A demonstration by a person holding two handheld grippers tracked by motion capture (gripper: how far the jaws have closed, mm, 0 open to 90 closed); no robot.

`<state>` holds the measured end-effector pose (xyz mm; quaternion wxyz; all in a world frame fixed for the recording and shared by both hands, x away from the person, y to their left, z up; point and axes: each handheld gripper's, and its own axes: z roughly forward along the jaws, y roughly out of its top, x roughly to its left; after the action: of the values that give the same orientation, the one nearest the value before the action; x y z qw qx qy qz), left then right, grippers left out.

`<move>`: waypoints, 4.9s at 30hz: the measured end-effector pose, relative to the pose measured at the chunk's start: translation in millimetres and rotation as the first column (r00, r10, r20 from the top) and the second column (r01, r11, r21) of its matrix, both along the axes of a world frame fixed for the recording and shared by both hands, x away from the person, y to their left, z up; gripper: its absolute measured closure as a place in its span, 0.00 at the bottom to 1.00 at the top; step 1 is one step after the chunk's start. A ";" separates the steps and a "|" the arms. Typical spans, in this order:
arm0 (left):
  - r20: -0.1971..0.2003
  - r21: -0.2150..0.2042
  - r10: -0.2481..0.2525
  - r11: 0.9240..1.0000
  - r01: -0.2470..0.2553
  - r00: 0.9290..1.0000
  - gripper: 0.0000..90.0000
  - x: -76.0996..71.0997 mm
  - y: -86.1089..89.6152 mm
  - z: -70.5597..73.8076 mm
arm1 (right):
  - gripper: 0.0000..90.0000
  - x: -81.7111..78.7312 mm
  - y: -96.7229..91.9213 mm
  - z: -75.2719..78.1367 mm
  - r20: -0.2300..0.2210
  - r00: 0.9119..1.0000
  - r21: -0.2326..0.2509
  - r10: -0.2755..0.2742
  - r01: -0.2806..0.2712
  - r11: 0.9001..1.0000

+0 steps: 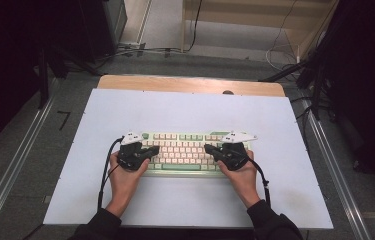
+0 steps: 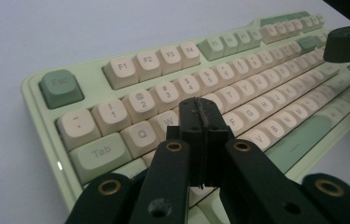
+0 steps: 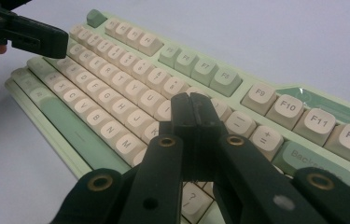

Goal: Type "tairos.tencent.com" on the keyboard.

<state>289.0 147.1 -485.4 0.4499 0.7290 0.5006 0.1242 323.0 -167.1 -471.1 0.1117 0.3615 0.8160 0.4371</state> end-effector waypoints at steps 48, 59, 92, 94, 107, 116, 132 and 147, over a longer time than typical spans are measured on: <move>0.022 0.044 0.017 0.999 -0.018 1.000 1.00 -4.3 3.3 -2.0 | 0.98 0.1 1.5 -1.2 -0.001 1.000 -0.007 0.001 -0.001 1.000; 0.028 0.020 0.015 1.000 -0.015 0.999 1.00 -4.3 3.3 -1.5 | 0.98 0.7 4.3 -2.5 -0.001 1.000 -0.014 0.005 -0.005 1.000; 0.033 0.010 0.006 1.000 -0.007 0.999 1.00 -4.9 2.8 -0.5 | 0.98 9.8 26.8 -11.2 -0.001 1.000 -0.042 0.031 -0.031 0.999; 0.032 0.009 0.005 1.000 -0.005 0.999 1.00 -4.7 2.9 -0.6 | 0.98 10.3 28.8 -11.9 -0.002 0.999 -0.044 0.032 -0.032 0.999; 0.033 0.010 0.005 1.000 -0.005 0.999 1.00 -4.5 2.8 -1.1 | 0.98 13.4 35.6 -13.8 -0.001 0.999 -0.051 0.037 -0.037 0.998; 0.036 0.011 0.002 1.000 -0.002 0.999 1.00 -4.6 2.9 -1.0 | 0.98 15.1 38.0 -15.8 -0.003 0.999 -0.059 0.040 -0.041 0.997; 0.037 0.006 -0.006 1.000 0.006 0.999 1.00 -4.2 0.3 -1.4 | 0.98 13.9 39.5 -13.9 0.011 0.999 -0.067 0.039 -0.038 0.997; 0.053 0.007 -0.007 1.000 0.007 0.999 1.00 2.8 -8.0 -0.7 | 0.98 13.7 37.0 -11.3 0.011 0.999 -0.061 0.035 -0.034 0.998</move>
<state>291.8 139.1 -486.0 0.4610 0.7287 0.4857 0.1435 336.7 -130.1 -482.4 0.1199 0.3411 0.8344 0.4161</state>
